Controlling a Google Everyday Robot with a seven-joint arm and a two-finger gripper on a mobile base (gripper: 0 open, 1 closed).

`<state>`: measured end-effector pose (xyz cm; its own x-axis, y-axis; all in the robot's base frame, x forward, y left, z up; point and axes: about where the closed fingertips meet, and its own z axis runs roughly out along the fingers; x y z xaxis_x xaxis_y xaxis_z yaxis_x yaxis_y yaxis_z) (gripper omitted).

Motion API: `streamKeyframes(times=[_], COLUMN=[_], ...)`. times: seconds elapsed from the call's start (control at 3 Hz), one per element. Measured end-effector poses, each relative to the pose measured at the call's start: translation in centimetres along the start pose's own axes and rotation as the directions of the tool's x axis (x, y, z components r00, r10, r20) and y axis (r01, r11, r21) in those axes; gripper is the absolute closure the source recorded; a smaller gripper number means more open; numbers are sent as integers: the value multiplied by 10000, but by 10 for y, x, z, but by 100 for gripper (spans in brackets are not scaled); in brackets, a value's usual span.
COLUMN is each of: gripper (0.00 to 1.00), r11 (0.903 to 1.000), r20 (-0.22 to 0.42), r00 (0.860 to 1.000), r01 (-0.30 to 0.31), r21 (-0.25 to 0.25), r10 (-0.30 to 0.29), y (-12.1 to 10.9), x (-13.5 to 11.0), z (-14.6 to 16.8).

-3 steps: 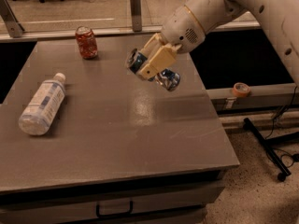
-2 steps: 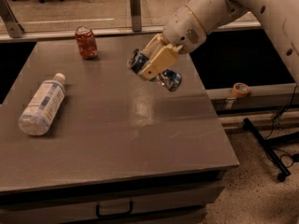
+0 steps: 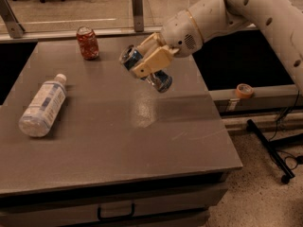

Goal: Place redbull can upright

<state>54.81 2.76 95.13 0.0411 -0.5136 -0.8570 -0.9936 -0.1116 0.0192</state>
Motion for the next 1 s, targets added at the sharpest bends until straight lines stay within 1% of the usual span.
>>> streamKeyframes(times=[0.33,0.67,1.0], gripper=[100,100,100], r11=[9998,9976,9935], r20=[1967,3726,4527], r00=[9805,9265,8858], r01=[-6,326,675], r21=[174,604,921], r10=[-29,-528,-1021], y=[-5,-12,-13], x=[-12,-29,-37], z=[11,16,22])
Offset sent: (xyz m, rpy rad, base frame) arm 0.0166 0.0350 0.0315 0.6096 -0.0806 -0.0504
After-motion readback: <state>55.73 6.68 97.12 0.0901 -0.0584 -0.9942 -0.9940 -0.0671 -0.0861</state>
